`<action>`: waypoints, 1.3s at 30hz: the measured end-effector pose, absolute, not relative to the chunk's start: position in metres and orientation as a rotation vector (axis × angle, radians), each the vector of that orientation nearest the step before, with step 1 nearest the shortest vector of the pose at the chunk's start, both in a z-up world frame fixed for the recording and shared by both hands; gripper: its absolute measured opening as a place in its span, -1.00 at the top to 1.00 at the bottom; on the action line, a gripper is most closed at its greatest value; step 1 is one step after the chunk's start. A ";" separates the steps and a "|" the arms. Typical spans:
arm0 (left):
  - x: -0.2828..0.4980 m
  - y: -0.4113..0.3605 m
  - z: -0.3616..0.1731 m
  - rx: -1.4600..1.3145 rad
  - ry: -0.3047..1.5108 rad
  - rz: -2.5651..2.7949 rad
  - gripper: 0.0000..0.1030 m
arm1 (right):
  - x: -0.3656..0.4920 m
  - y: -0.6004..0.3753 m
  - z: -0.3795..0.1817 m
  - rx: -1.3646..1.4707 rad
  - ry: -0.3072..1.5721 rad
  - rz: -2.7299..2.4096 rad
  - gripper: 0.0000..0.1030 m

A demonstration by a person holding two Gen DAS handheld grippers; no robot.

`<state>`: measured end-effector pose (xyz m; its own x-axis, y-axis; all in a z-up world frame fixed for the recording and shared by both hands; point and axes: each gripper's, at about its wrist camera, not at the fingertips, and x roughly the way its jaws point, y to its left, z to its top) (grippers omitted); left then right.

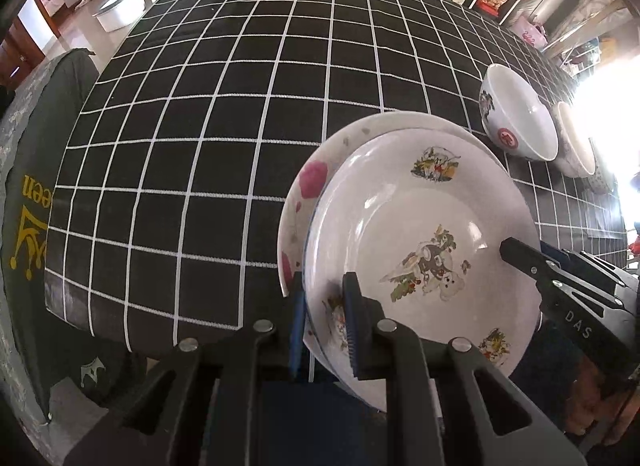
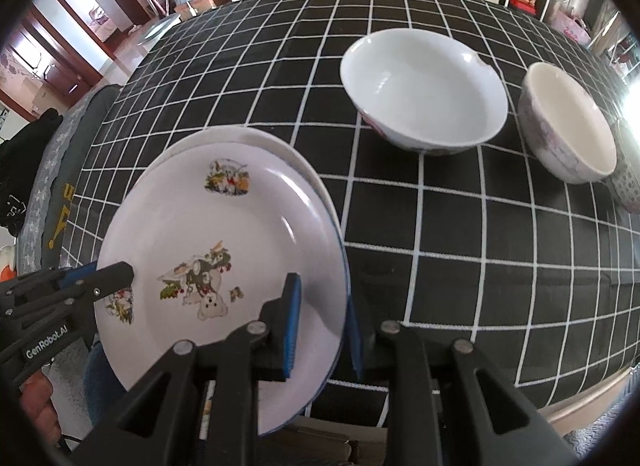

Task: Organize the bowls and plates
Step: 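Lower the cartoon-print plate onto the pink-flower plate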

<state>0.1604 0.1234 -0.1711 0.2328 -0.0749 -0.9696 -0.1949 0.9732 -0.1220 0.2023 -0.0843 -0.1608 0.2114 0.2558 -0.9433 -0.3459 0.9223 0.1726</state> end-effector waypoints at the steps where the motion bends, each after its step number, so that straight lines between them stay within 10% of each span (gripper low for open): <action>1: 0.162 0.125 -0.172 -0.241 1.336 0.081 0.70 | 0.203 -0.084 -0.161 -0.084 1.295 0.415 0.48; 39: 0.127 0.103 -0.090 -0.227 1.081 0.041 0.57 | 0.173 -0.101 -0.075 -0.087 1.041 0.398 0.46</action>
<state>0.1272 0.1032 -0.0895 0.4719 -0.0776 -0.8782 -0.1439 0.9760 -0.1636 0.1733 -0.1014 -0.0749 0.4409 0.2792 -0.8531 -0.3609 0.9253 0.1163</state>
